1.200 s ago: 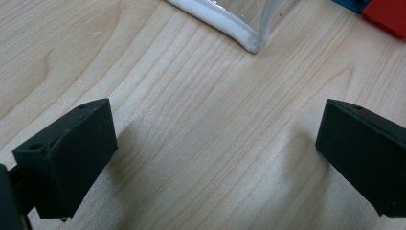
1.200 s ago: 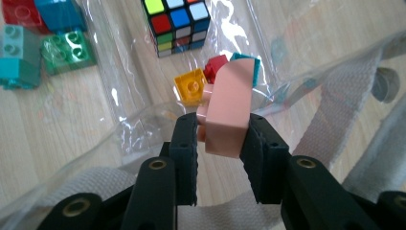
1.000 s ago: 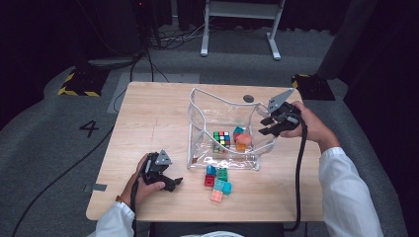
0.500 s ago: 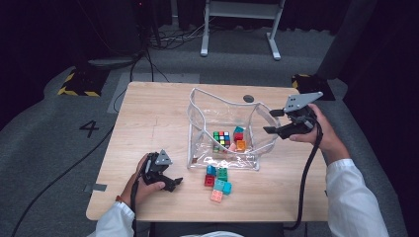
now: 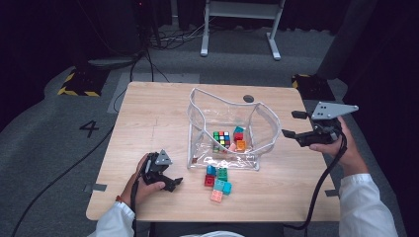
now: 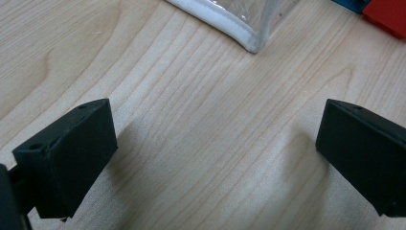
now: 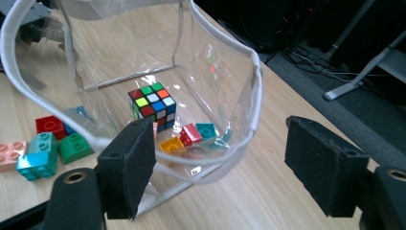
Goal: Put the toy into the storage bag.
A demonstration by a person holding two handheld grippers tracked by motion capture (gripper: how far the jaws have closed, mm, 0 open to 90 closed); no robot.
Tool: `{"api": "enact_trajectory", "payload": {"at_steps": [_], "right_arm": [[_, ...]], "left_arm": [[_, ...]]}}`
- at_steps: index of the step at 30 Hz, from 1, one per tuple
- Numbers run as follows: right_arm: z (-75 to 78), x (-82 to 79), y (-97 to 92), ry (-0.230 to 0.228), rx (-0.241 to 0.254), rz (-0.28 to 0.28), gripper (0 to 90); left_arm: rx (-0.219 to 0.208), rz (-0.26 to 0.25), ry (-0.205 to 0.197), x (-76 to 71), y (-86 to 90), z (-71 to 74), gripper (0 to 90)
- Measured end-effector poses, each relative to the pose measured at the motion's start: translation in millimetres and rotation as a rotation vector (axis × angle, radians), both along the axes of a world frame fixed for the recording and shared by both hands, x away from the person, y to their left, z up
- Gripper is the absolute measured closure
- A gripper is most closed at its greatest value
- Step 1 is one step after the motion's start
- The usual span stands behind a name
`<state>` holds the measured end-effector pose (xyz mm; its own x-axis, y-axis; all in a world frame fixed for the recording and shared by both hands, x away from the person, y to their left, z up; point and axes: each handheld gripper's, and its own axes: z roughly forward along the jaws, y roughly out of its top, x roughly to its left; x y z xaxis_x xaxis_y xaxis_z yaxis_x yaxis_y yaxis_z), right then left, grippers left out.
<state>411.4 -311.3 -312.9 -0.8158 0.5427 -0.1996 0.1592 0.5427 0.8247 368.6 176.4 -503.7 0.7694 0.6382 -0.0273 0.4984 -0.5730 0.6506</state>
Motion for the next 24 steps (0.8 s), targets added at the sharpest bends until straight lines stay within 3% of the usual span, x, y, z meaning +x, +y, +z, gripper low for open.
{"api": "enact_trajectory", "payload": {"at_steps": [7,13,24], "right_arm": [[-16.3,-14.8,-20.7,-0.003,0.038,-0.031,25.0],[-48.1,-24.9,-28.9,0.040,0.036,-0.038,25.7],[-102.1,-40.1,-9.3,0.124,0.001,0.029,29.6]], "left_arm": [[-0.001,-0.001,0.000,0.0,0.0,-0.1,0.4],[0.000,0.000,0.000,0.0,0.0,0.0,0.4],[-0.002,-0.001,0.004,-0.1,0.0,-0.1,0.4]]}}
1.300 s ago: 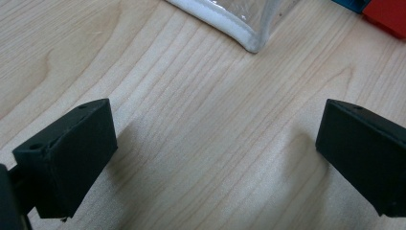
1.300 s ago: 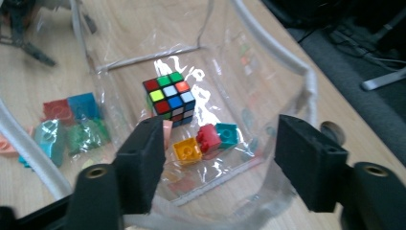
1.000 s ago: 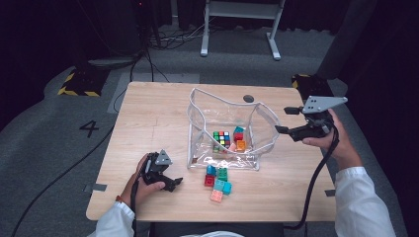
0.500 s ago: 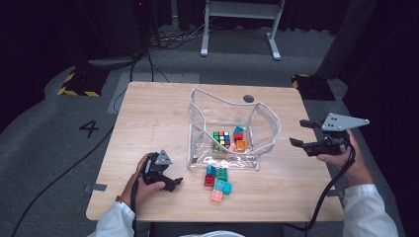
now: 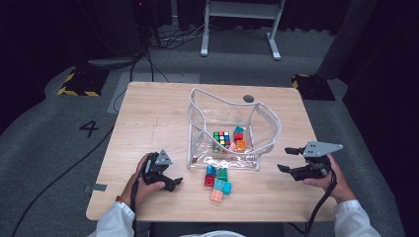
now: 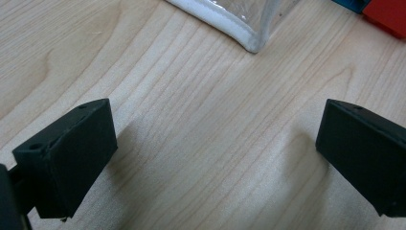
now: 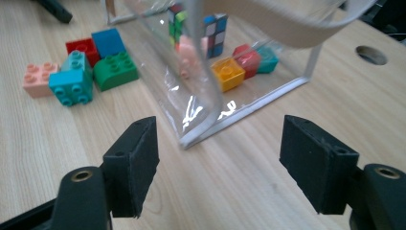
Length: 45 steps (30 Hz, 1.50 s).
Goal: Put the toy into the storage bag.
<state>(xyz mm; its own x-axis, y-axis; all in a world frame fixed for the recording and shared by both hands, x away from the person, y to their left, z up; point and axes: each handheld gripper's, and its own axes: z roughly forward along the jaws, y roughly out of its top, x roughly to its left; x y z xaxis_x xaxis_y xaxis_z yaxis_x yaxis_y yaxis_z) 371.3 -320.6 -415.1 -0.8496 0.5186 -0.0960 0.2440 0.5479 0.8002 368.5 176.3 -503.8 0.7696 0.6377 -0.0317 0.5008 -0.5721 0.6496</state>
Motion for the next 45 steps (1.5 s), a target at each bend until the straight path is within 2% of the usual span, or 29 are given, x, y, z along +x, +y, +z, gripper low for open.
{"api": "enact_trajectory", "payload": {"at_steps": [6,11,14,19,21,27,29,30,31,32,34,35,37,40,45], "right_arm": [[-33.5,-11.6,18.4,0.062,-0.007,0.047,31.6],[-52.5,-19.3,37.9,0.111,-0.007,0.089,32.7],[-64.2,-25.9,56.3,0.128,-0.014,0.130,33.4],[-72.0,-30.4,76.6,0.133,0.002,0.173,35.6],[-74.8,-31.8,85.5,0.120,-0.009,0.190,36.8],[-84.4,-33.7,109.8,0.138,0.011,0.231,41.6],[-85.6,-35.1,115.9,0.151,0.000,0.231,41.6],[-87.6,-34.8,120.6,0.136,-0.002,0.235,41.6],[-87.7,-36.4,125.1,0.150,-0.026,0.223,41.4],[-87.9,-35.6,127.3,0.132,-0.020,0.241,41.4],[-88.0,-36.1,132.7,0.135,-0.009,0.240,41.4],[-87.8,-37.6,135.6,0.144,-0.019,0.233,41.5],[-88.1,-40.3,141.5,0.130,-0.034,0.218,41.9],[-87.8,-40.9,144.8,0.139,-0.031,0.209,42.6],[-87.5,-40.3,149.4,0.127,-0.042,0.206,47.2]], "left_arm": [[-0.002,-0.001,-0.001,0.1,-0.1,-0.1,0.4],[-0.002,-0.001,-0.002,0.1,-0.1,-0.1,0.4],[-0.001,-0.001,-0.001,0.1,-0.1,-0.1,0.4],[-0.001,0.000,0.002,-0.1,-0.1,0.0,0.4],[-0.001,0.000,0.001,-0.1,-0.1,0.0,0.4],[0.002,0.001,-0.003,0.0,0.1,0.1,0.4],[0.003,0.001,-0.002,-0.1,0.1,0.2,0.4],[0.000,0.000,0.000,0.0,0.0,0.0,0.4],[0.000,0.000,0.000,0.0,0.0,0.0,0.4],[0.002,0.001,-0.002,0.0,0.1,0.1,0.4],[0.003,0.001,-0.002,0.0,0.1,0.1,0.4],[0.002,0.001,-0.002,0.0,0.1,0.1,0.4],[0.003,0.001,-0.002,0.0,0.1,0.1,0.4],[-0.001,0.000,0.001,-0.1,0.0,-0.1,0.4],[0.002,0.001,-0.002,0.0,0.1,0.1,0.4]]}}
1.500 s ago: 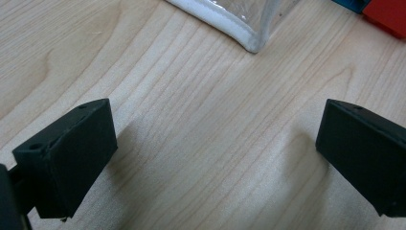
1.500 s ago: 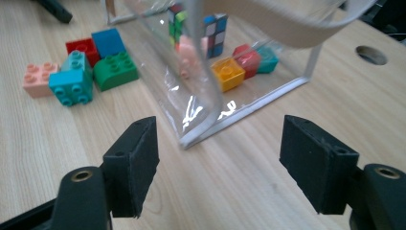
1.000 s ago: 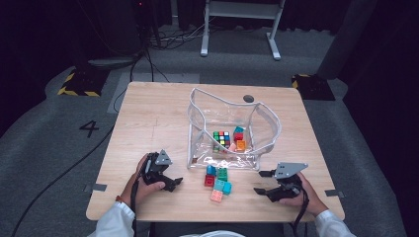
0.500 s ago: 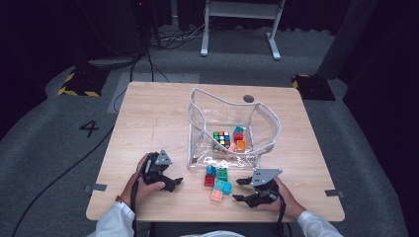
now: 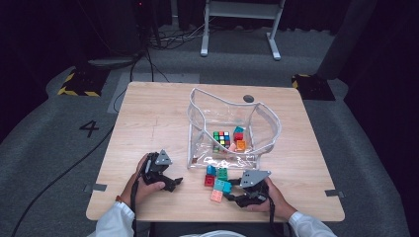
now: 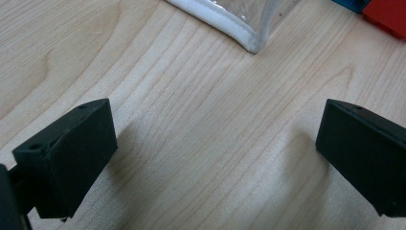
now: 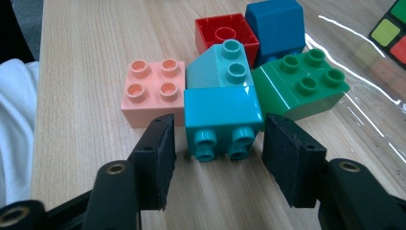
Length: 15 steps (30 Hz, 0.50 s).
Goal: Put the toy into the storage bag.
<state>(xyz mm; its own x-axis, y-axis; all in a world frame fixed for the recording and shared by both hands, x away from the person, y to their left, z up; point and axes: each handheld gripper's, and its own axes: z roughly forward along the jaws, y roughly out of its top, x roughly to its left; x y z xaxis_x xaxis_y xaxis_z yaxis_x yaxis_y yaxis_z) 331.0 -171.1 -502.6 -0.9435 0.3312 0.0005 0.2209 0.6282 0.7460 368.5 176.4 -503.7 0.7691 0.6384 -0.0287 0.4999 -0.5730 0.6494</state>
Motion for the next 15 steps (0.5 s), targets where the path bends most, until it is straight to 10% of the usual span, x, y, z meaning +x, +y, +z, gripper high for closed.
{"api": "enact_trajectory", "payload": {"at_steps": [15], "right_arm": [[4.8,4.4,-19.9,-0.042,0.019,0.011,59.0]], "left_arm": [[-0.003,-0.001,0.003,0.0,-0.1,-0.1,0.4]]}}
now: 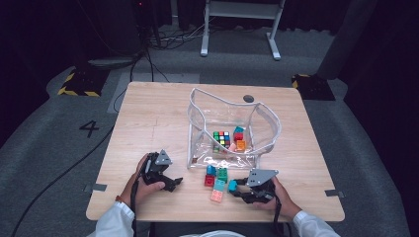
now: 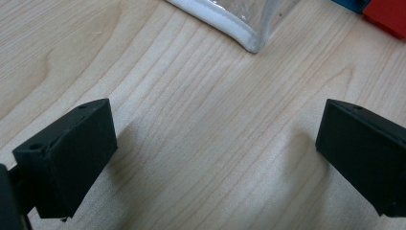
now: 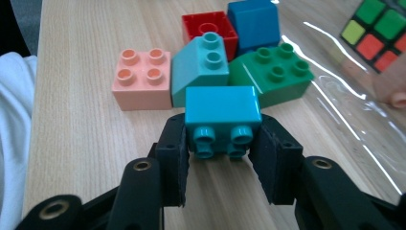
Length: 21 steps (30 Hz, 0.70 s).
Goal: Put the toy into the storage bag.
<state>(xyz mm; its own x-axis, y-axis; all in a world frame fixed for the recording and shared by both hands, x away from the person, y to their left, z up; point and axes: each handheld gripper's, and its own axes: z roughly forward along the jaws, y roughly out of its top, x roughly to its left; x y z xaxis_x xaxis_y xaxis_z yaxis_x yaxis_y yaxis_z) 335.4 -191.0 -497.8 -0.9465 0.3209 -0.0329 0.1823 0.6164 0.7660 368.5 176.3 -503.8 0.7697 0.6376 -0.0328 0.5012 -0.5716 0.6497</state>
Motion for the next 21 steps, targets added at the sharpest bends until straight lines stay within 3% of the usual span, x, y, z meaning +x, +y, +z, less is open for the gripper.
{"api": "enact_trajectory", "payload": {"at_steps": [12,14,18,21], "right_arm": [[13.2,10.5,-29.3,-0.049,0.017,-0.052,59.0],[18.8,12.5,-39.7,-0.043,0.037,-0.075,59.1],[25.6,13.2,-54.1,-0.069,0.027,-0.114,59.1],[31.4,15.9,-69.3,-0.064,0.056,-0.156,59.1]], "left_arm": [[0.003,0.002,-0.003,-0.1,0.1,0.1,0.4],[-0.001,0.000,0.000,0.0,-0.1,-0.1,0.4],[-0.001,0.000,-0.001,0.0,-0.1,-0.1,0.4],[0.003,0.001,-0.004,0.0,0.1,0.1,0.4]]}}
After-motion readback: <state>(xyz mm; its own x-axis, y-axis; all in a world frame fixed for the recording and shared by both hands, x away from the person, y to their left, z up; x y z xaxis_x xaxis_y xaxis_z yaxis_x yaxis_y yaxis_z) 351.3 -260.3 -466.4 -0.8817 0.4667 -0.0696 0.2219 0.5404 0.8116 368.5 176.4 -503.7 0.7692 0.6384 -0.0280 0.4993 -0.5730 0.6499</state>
